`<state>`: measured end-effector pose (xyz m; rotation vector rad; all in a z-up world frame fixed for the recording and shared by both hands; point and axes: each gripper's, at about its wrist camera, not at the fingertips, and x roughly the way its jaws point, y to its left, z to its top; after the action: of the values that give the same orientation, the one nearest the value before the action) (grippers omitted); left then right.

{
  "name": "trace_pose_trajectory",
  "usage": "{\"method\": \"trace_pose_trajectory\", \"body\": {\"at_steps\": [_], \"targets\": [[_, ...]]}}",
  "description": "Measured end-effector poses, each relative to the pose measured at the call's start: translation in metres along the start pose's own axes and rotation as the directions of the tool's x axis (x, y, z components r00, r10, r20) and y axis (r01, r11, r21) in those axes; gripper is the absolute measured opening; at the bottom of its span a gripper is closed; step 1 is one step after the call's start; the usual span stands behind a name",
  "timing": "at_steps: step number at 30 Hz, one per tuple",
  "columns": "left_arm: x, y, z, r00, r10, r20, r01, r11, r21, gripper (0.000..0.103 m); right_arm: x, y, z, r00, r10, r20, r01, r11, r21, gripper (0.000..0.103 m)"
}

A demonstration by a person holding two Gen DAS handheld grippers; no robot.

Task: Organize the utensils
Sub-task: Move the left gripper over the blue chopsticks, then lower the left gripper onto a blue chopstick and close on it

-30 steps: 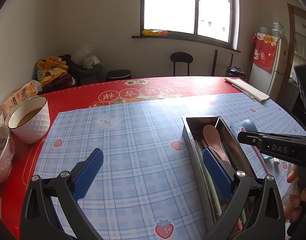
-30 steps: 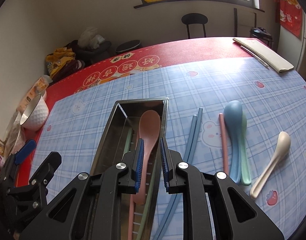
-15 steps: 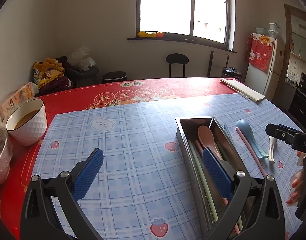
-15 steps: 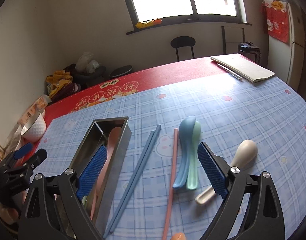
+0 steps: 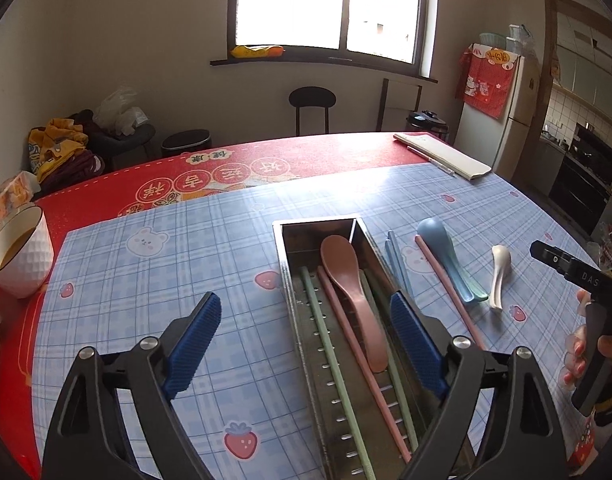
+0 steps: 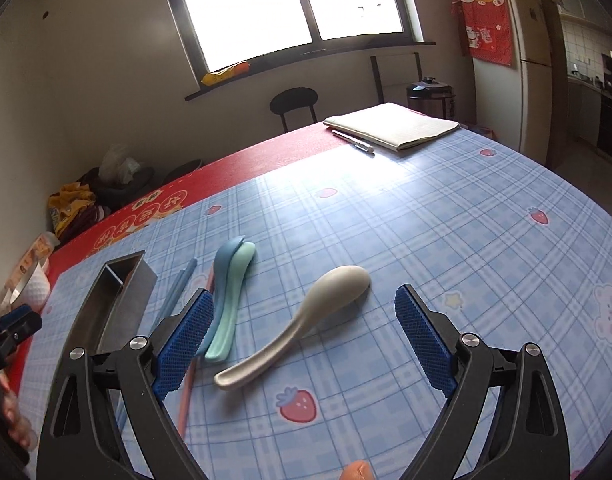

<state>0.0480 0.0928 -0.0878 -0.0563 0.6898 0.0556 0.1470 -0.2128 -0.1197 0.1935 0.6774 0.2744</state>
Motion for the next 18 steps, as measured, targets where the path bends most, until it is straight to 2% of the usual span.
{"method": "trace_pose_trajectory", "body": {"at_steps": [2,4,5,6,7,11,14,18], "targets": [[0.002,-0.013,0.006,0.999,-0.028,-0.024,0.028,1.0,0.012,0.069,0.0,-0.004,-0.001,1.0,-0.027,0.007,0.027,1.0,-0.01,0.089],[0.009,-0.026,0.013,0.995,-0.076,-0.067,0.077,0.997,0.014,0.045,0.0,-0.007,-0.003,0.998,-0.055,0.015,0.055,0.998,-0.01,0.089],[0.014,-0.033,0.016,0.992,-0.091,-0.092,0.093,0.996,0.015,0.037,0.0,-0.009,-0.004,0.998,-0.054,0.019,0.054,0.999,-0.006,0.089],[0.02,-0.04,0.019,0.988,-0.098,-0.121,0.1,0.995,0.015,0.022,0.001,-0.012,-0.005,0.999,-0.049,0.018,0.049,0.999,0.002,0.089],[0.027,-0.046,0.021,0.983,-0.107,-0.152,0.11,0.994,0.011,0.016,0.002,-0.015,-0.005,0.999,-0.041,0.014,0.04,0.999,0.013,0.089],[0.055,-0.072,0.031,0.959,-0.135,-0.25,0.14,0.99,0.002,0.015,0.003,-0.022,-0.005,1.0,-0.005,0.011,0.005,0.999,0.038,0.089],[0.075,-0.09,0.037,0.949,-0.09,-0.302,0.105,0.994,0.033,0.015,0.004,-0.027,-0.007,1.0,0.025,0.004,-0.025,0.998,0.057,0.089],[0.107,-0.102,0.04,0.916,-0.042,-0.398,0.067,0.996,0.051,0.011,0.006,-0.031,-0.007,0.998,0.058,0.001,-0.058,0.995,0.076,0.089]]}}
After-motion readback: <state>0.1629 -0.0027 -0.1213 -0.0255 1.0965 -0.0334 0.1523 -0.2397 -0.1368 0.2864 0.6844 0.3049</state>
